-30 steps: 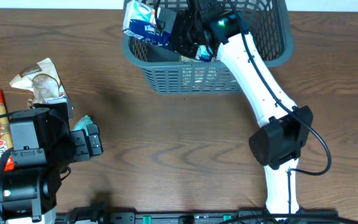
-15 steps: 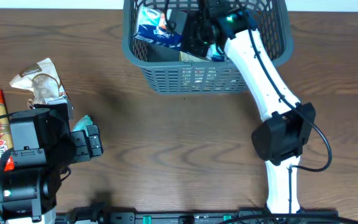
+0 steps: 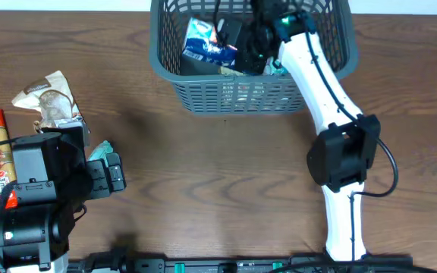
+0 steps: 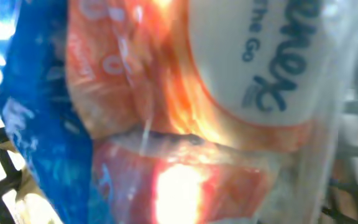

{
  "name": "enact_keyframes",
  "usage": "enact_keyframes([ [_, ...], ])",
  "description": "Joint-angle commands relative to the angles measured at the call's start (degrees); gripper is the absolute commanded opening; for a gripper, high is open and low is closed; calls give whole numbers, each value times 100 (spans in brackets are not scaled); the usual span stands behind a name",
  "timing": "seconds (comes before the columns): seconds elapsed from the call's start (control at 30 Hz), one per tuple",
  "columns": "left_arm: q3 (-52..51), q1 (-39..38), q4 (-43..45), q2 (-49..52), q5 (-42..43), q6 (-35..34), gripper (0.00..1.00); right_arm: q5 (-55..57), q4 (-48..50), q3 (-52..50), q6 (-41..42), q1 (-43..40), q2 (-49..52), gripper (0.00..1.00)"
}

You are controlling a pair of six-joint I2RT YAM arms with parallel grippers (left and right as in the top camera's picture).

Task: Pack container
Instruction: 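Carry the tissue pack into the basket and release it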

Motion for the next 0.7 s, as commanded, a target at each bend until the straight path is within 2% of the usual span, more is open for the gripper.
enact_keyframes([
  [0.0, 120, 28, -37, -11, 37, 74, 98, -70, -9, -7, -52, 142, 175, 1],
  [0.07, 120, 28, -57, -11, 39, 74, 98, -70, -20, -9, -52, 195, 227, 1],
  [0.1, 120, 28, -63, -11, 39, 74, 98, -70, -20, -11, -46, 221, 232, 4],
  [0.17, 120, 28, -83, -11, 37, 74, 98, -68, 2, -11, 52, 271, 232, 29],
  [0.2, 120, 28, -103, -11, 37, 74, 98, -68, 11, -4, 74, 302, 214, 89],
  [0.23, 120, 28, -109, -11, 37, 74, 98, -66, 4, 4, 76, 315, 201, 99],
  [0.4, 120, 28, -162, -11, 37, 76, 98, -63, 72, 22, 562, 330, -92, 99],
  [0.63, 120, 28, -164, -11, 37, 76, 98, 256, 129, 586, 1803, 79, -831, 99],
  [0.67, 120, 28, -164, -11, 37, 76, 98, 374, 140, 686, 1967, 7, -935, 91],
])
